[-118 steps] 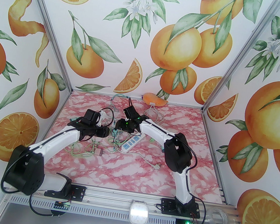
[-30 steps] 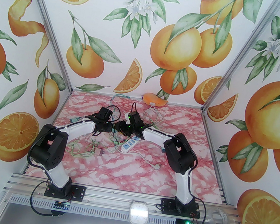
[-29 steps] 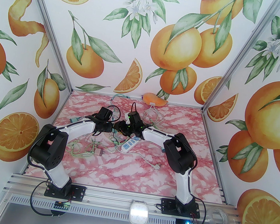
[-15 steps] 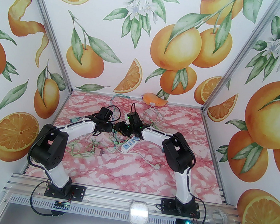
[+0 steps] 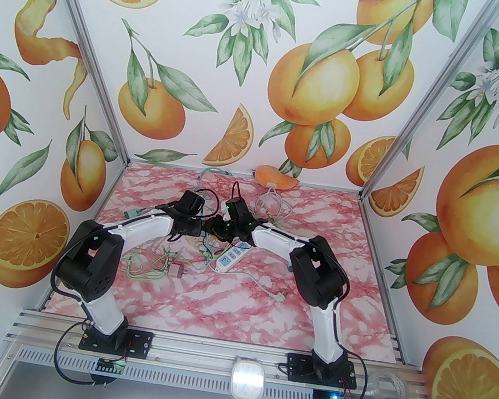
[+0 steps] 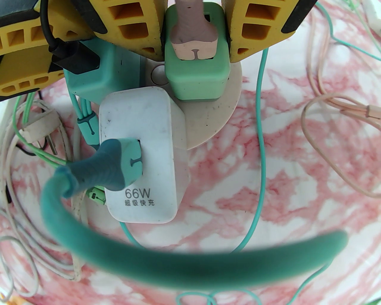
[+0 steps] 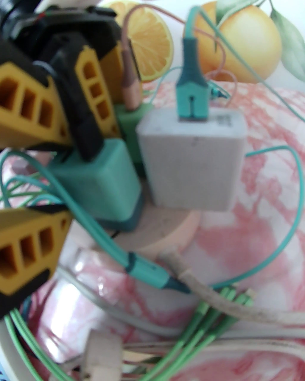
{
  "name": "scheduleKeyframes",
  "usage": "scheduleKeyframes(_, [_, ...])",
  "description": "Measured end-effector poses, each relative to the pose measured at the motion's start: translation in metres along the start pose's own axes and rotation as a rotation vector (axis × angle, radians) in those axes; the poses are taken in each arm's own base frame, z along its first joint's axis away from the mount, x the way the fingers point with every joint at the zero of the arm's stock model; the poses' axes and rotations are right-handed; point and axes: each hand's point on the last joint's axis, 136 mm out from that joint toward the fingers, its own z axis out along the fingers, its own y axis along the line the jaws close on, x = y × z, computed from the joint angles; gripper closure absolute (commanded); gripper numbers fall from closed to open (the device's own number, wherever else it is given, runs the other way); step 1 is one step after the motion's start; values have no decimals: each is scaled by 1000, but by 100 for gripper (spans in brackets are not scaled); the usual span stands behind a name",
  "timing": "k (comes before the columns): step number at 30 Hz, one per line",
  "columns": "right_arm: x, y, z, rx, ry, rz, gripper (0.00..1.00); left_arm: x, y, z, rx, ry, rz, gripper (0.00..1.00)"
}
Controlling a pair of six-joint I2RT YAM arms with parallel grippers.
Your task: Pull the plug off the socket
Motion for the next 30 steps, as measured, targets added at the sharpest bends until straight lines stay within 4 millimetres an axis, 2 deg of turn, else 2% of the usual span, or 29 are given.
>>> scheduleKeyframes(8, [0, 0, -1, 19, 8, -9, 65, -1, -1, -1, -19, -9, 17, 85])
scheduleKeyframes(18, [-1, 3, 4, 23, 12, -37, 65, 0, 13, 3, 87, 50, -130, 85])
scheduleKeyframes(25, [0, 3, 5, 33, 20, -47, 65, 1, 9, 2, 98, 55, -137, 85])
scheduleKeyframes(30, [0, 3, 5, 34, 23, -50, 65, 2, 6, 0, 40, 39, -98, 85])
